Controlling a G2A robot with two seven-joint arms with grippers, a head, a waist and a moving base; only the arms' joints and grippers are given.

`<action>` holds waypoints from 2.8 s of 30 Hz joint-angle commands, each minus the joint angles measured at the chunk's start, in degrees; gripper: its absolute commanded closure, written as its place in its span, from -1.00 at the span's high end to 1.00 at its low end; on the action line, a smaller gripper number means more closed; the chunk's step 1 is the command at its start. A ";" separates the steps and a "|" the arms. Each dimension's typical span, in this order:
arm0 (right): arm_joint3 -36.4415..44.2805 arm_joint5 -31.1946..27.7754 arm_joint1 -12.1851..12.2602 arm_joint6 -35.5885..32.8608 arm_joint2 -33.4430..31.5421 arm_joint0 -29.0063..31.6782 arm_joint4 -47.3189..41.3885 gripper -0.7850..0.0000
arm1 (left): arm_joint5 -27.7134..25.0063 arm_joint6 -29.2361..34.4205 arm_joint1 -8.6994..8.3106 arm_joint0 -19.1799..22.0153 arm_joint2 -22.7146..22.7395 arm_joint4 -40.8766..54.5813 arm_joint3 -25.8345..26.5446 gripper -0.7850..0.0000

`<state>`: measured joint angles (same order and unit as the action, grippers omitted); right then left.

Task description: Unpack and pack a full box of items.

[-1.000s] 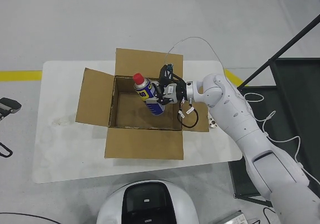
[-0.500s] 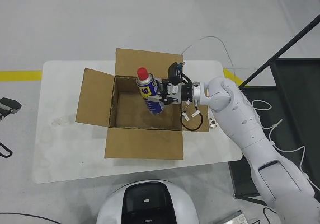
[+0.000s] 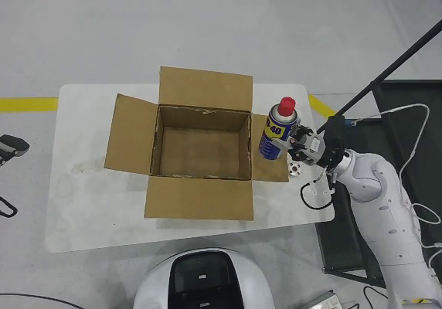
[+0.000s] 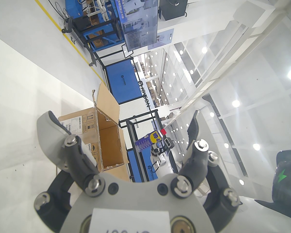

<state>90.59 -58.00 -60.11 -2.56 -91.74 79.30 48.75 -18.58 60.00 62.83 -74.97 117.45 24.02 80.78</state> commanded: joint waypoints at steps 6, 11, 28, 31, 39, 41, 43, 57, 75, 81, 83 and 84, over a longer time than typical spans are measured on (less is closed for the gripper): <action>1.25 0.17 -0.05 7.54 -2.35 6.20 4.92 -1.00 | 0.00 0.00 0.00 0.00 0.00 0.00 0.00 1.00; 1.25 0.17 -0.05 7.54 -2.35 6.20 4.92 -1.00 | 0.00 0.00 0.00 0.00 0.00 0.00 0.00 1.00; 1.25 0.17 -0.05 7.54 -2.35 6.20 4.92 -1.00 | 0.00 0.00 0.00 0.00 0.00 0.00 0.00 1.00; 1.71 0.61 -0.02 7.22 -2.39 6.44 5.53 -1.00 | 0.00 0.00 0.00 0.00 0.00 0.00 0.00 1.00; -0.47 0.00 0.42 20.32 -6.70 13.57 8.76 -1.00 | 0.00 0.00 0.00 0.00 0.00 0.00 0.00 1.00; -1.44 0.00 0.43 27.21 -7.41 16.17 11.31 -1.00 | 0.00 0.00 0.00 0.00 0.00 0.00 0.00 1.00; -3.30 0.00 0.33 34.31 -7.92 18.31 15.70 -1.00 | 0.00 0.00 0.00 0.00 0.00 0.00 0.00 1.00; -15.54 13.76 -1.01 62.59 -3.75 21.10 33.08 -1.00 | 0.00 0.00 0.00 0.00 0.00 0.00 0.00 1.00; -22.33 22.69 -2.36 62.75 0.64 18.41 30.69 -1.00 | 0.00 0.00 0.00 0.00 0.00 0.00 0.00 1.00; -34.91 32.24 -4.63 72.00 7.33 13.46 29.74 -1.00 | 0.00 0.00 0.00 0.00 0.00 0.00 0.00 1.00; -38.93 34.73 -5.20 74.98 8.97 11.47 30.61 -1.00 | 0.00 0.00 0.00 0.00 0.00 0.00 0.00 1.00; -40.94 34.71 -5.54 76.16 9.74 10.42 29.93 -1.00 | 0.00 0.00 0.00 0.00 0.00 0.00 0.00 1.00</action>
<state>51.77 -23.43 -65.38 72.40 -82.65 90.71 79.26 -18.58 60.00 62.83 -74.97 117.45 24.02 80.78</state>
